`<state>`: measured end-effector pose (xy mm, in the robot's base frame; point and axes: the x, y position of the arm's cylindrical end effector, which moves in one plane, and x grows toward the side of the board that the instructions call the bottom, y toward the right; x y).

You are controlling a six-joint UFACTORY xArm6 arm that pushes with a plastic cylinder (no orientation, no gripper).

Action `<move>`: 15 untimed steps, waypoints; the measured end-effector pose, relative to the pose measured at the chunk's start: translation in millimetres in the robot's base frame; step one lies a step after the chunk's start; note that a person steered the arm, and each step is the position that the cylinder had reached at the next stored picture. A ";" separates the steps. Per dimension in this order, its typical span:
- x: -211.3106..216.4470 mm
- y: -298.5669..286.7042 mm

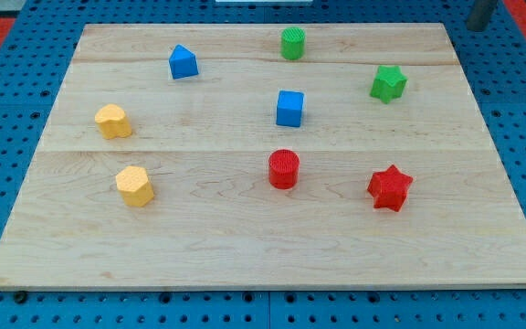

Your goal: Push the blue triangle into the blue cube

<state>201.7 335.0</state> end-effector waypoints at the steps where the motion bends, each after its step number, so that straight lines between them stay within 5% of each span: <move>1: -0.5 -0.5; 5: -10.4 -52.0; 8: -9.3 -193.3; 10: -9.9 -233.1; 13: -6.7 -452.0; 15: 12.5 -488.8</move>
<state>214.2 -153.8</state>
